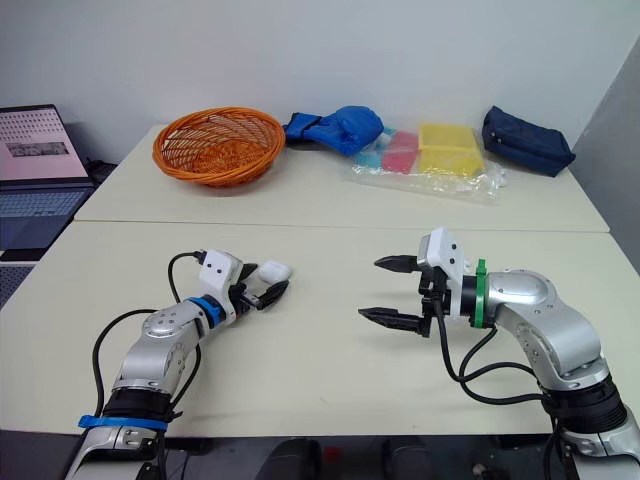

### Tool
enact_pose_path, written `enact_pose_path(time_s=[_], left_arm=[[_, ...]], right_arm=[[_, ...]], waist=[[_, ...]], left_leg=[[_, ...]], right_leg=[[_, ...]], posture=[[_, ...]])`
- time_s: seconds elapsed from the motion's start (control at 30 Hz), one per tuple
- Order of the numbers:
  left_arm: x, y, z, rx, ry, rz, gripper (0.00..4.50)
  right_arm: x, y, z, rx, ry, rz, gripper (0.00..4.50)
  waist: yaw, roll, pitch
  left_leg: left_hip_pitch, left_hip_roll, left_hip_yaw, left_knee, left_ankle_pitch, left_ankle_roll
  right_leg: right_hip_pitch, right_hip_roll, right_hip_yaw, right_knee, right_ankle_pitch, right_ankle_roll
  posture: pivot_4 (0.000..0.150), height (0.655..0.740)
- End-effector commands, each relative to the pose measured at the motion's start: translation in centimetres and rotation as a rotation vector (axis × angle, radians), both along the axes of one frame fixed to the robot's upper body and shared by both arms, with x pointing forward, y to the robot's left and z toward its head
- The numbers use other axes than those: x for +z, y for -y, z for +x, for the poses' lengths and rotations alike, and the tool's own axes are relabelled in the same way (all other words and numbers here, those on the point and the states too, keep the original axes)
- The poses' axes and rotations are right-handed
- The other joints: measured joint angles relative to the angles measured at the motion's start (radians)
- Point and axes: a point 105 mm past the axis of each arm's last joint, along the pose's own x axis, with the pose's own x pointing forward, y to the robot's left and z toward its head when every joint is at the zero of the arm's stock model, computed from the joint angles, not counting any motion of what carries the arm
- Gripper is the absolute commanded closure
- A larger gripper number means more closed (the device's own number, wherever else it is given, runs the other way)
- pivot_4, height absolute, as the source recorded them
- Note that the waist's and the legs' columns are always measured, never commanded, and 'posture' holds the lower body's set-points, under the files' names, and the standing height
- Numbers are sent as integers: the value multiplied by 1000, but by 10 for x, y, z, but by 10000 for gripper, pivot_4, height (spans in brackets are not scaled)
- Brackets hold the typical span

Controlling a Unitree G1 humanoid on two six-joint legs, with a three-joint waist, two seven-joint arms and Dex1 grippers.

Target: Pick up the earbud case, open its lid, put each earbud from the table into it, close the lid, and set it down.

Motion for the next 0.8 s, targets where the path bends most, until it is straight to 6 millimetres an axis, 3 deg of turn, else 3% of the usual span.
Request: enact_pose_path(time_s=[0.03,0.13,0.4,0.47,0.53,0.63,0.73,0.8], left_arm=[[-8,3,0,-15,-24,13,9007],[-6,3,1,-16,-20,13,17311],[14,9,9,-41,46,3,17466],[34,13,12,-72,144,14,17466],[64,25,9,-209,356,182,17466],[93,45,1,-413,610,369,17466],[105,57,-7,-549,774,487,17466],[121,71,-13,-660,944,561,17466]], right_arm=[[8,1,-4,8,37,6,0],[7,3,-4,0,33,7,0],[6,6,0,-20,32,7,0],[6,8,1,-26,29,5,0],[8,10,5,-39,18,6,0],[11,10,12,-53,-6,-19,0],[12,10,19,-64,-14,-61,0],[22,8,34,-110,-76,-27,0]], waist=[[0,0,0],[0,0,0],[0,0,0],[-1,0,0],[0,-1,1],[0,-1,1],[1,-1,1],[-2,-1,1]], left_leg=[[0,0,0,0,0,0],[0,0,0,0,0,0],[0,0,0,0,0,0],[0,0,0,0,0,0],[-1,0,0,0,0,0],[-6,0,0,0,0,0],[-6,0,0,0,0,0],[-6,0,1,-1,0,0]], right_leg=[[0,0,0,0,0,0],[0,0,0,0,0,0],[0,0,-1,0,0,0],[0,0,0,0,0,0],[-1,0,-1,-1,0,0],[-4,1,-1,-1,0,0],[-4,0,0,-2,1,-1],[-4,0,0,-4,1,0]], posture=[[1500,7400],[1500,7400],[1500,7400],[1500,7400],[1500,7400],[1500,7400],[1500,7400],[1500,7400]])
